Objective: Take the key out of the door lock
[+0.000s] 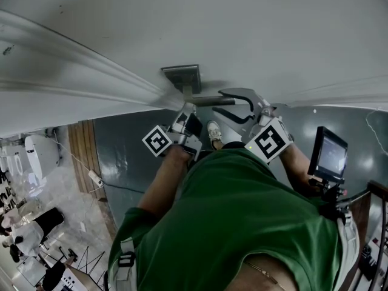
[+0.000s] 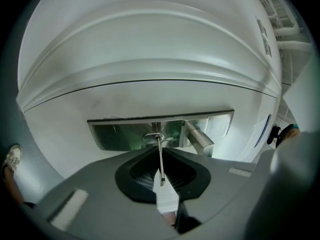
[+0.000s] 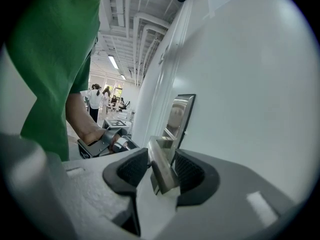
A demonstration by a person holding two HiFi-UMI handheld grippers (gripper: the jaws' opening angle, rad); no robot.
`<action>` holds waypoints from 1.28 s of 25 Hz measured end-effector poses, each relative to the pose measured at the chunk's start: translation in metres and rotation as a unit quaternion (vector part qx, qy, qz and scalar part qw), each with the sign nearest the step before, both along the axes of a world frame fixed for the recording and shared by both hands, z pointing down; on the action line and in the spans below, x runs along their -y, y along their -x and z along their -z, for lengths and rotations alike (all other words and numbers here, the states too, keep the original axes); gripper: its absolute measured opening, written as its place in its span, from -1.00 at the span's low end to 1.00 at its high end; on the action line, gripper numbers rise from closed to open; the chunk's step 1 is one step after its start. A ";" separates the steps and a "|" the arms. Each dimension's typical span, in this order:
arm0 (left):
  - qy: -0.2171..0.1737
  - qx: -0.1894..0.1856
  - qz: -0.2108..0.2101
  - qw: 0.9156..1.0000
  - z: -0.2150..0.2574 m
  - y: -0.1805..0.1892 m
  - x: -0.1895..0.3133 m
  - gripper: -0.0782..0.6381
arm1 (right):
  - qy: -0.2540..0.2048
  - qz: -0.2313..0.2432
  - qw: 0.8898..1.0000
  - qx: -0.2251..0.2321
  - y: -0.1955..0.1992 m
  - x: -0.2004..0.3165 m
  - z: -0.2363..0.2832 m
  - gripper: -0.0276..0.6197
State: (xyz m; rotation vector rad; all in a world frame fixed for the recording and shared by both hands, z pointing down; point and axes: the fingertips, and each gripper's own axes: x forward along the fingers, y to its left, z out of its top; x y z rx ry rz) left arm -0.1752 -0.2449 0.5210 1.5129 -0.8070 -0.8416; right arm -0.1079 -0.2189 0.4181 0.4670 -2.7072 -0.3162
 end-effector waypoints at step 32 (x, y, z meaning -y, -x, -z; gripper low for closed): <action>-0.080 0.149 0.013 0.986 0.038 0.012 -0.022 -0.71 | 0.024 -0.026 0.996 0.078 -0.004 0.002 0.017 -0.42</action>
